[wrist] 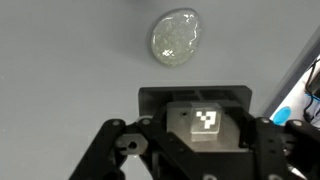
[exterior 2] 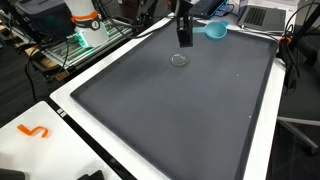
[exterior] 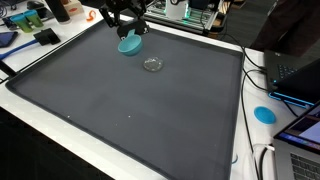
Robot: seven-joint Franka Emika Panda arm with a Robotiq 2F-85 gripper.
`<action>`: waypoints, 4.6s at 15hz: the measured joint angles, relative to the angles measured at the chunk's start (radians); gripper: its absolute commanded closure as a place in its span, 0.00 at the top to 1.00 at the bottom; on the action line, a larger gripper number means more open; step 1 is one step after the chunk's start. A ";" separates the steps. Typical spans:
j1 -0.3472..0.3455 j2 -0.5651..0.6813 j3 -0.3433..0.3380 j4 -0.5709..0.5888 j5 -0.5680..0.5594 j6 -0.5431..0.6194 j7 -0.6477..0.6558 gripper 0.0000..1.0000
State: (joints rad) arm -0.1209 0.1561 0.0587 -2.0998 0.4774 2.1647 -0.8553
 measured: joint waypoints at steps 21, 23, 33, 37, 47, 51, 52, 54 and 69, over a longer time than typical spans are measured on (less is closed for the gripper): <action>-0.022 -0.120 -0.104 -0.269 0.154 0.001 -0.367 0.31; -0.017 -0.136 -0.104 -0.289 0.152 0.005 -0.367 0.31; 0.060 -0.199 -0.083 -0.375 0.030 0.150 -0.136 0.31; 0.098 -0.211 -0.059 -0.388 -0.086 0.183 0.050 0.31; 0.180 -0.219 0.005 -0.388 -0.331 0.192 0.402 0.31; 0.211 -0.219 0.041 -0.385 -0.416 0.193 0.528 0.31; 0.219 -0.219 0.052 -0.384 -0.444 0.195 0.567 0.31; 0.236 -0.217 0.074 -0.379 -0.497 0.196 0.643 0.31; 0.279 -0.136 0.130 -0.215 -0.762 0.199 0.966 0.31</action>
State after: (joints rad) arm 0.1581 0.0202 0.1891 -2.3149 -0.2850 2.3633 0.1111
